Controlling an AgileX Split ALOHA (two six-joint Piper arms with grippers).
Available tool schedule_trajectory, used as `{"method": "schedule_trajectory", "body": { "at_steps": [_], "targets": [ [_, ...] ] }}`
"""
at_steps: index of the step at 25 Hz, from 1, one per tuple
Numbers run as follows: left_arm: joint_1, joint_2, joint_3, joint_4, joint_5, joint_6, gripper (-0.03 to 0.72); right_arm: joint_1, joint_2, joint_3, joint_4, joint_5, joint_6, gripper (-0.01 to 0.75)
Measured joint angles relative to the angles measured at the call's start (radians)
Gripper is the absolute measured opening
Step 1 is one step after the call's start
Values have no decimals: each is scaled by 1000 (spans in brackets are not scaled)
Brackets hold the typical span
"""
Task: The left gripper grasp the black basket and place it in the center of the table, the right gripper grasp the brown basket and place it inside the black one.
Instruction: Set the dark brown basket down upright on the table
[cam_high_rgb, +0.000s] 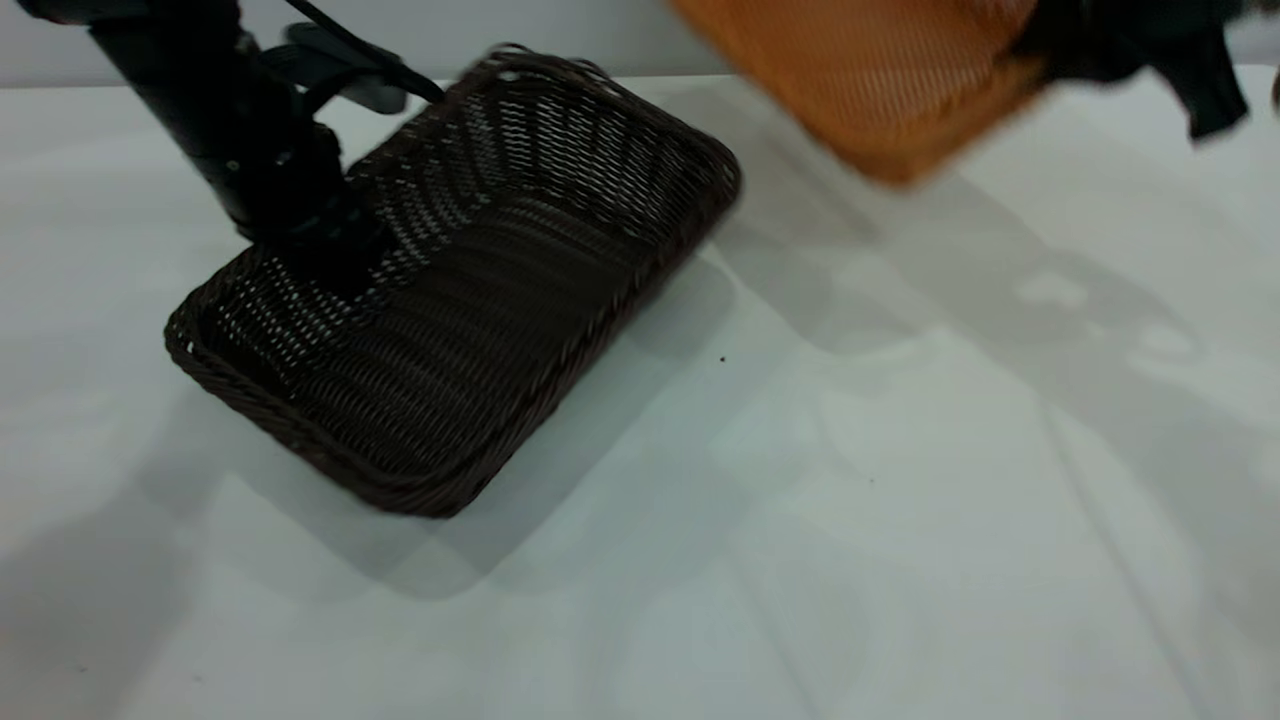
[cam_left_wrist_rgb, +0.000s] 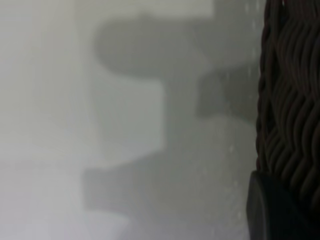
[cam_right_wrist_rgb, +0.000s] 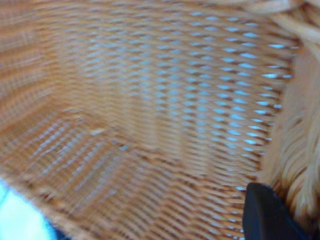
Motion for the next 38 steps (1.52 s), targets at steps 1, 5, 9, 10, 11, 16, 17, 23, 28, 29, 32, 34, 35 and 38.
{"method": "schedule_trajectory", "body": {
  "at_steps": [1,5,9,10,11,16,17,23,28,29,32,34,35,38],
  "targets": [
    [-12,-1,-1,0,-3,47,81,-15,-1,-31,-47,32,22,64],
    [-70,-6,-2,-1,-48,210,81,-71,-1,-138,-281,190,142,64],
    [-145,-7,-2,2,-124,374,81,-112,-1,-243,-532,357,279,64],
    [-166,-7,-1,4,-143,417,81,-115,-1,-265,-573,391,311,64],
    [-180,-7,-1,9,-160,452,81,-116,-1,-283,-614,412,338,64],
    [-234,-6,-1,43,-252,613,81,-118,-1,-309,-690,457,384,64],
    [-239,-6,-1,47,-262,635,81,-118,-1,-309,-696,457,388,64],
    [-244,-6,-1,50,-277,664,81,-119,-1,-309,-702,473,391,64],
    [-244,-6,-1,56,-284,664,84,-119,-1,-309,-703,466,391,64],
    [-244,-6,-1,56,-286,664,86,-119,-1,-309,-703,464,391,64],
    [-244,-4,-1,64,-303,664,108,-121,-1,-309,-703,462,392,65],
    [-244,0,-1,74,-335,649,145,-130,-1,-309,-703,462,392,65],
    [-244,2,0,79,-358,635,170,-136,-1,-309,-703,462,392,65],
    [-242,6,4,93,-445,592,256,-152,-1,-309,-704,462,392,67]
  ]
}}
